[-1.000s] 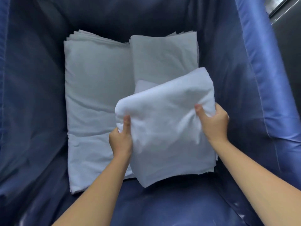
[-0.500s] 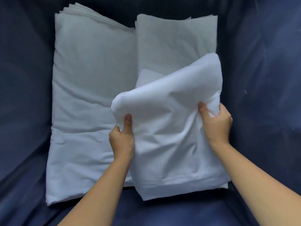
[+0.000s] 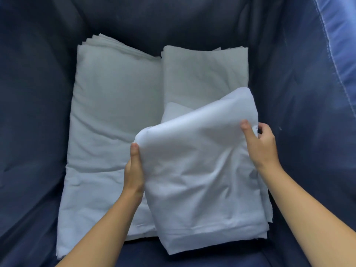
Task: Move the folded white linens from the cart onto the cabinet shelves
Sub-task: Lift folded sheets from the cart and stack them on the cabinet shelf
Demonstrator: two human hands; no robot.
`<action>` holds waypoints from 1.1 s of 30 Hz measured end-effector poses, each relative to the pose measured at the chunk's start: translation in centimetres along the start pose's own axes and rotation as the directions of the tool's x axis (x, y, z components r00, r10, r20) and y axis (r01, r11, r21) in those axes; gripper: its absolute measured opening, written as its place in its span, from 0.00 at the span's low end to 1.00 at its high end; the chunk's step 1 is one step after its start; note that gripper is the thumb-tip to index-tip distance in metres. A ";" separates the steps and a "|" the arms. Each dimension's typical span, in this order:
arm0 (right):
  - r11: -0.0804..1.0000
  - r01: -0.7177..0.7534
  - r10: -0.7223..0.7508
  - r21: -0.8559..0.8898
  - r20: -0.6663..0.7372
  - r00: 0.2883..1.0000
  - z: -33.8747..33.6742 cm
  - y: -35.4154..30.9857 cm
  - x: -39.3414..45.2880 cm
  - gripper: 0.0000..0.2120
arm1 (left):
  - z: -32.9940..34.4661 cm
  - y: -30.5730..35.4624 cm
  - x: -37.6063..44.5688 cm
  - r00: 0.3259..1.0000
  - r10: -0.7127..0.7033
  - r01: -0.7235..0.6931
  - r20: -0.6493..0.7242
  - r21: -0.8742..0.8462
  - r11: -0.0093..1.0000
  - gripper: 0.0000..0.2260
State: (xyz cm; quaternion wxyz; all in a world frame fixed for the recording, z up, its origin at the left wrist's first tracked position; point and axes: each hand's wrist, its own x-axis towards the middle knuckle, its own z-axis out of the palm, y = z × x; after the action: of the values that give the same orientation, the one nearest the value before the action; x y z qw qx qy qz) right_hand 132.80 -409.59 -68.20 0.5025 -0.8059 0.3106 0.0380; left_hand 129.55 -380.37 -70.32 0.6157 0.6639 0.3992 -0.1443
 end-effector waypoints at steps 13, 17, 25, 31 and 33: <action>0.921 -0.336 0.364 -0.199 0.126 0.923 -0.1 -6.9 6.5 0.40 | 1.3 9.5 7.7 0.939 -0.239 0.147 0.247 0.339 0.929 0.17; 0.890 -0.375 0.418 -0.259 0.132 0.899 0.6 -7.2 7.1 0.41 | 3.5 10.4 9.1 0.939 -0.188 0.013 0.287 0.517 0.856 0.21; 0.853 -0.409 0.480 -0.325 0.178 0.859 0.6 -7.5 7.6 0.50 | 5.7 12.6 8.9 0.887 -0.380 -0.077 0.262 0.896 0.437 0.48; 0.807 -0.472 0.567 -0.356 0.239 0.789 -0.9 -7.3 7.5 0.44 | 6.4 12.0 8.2 0.879 -0.269 -0.154 0.394 0.767 0.623 0.20; 0.815 -0.465 0.555 -0.345 0.237 0.797 -0.8 -7.1 7.3 0.43 | 6.4 11.4 8.0 0.879 -0.190 -0.197 0.438 0.695 0.691 0.14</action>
State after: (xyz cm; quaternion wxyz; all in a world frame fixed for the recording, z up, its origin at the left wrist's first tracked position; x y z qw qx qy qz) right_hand 142.31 -411.49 -64.93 0.4031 -0.7335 0.4221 0.3481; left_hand 144.68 -382.60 -69.09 0.3831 0.7954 0.1439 -0.4471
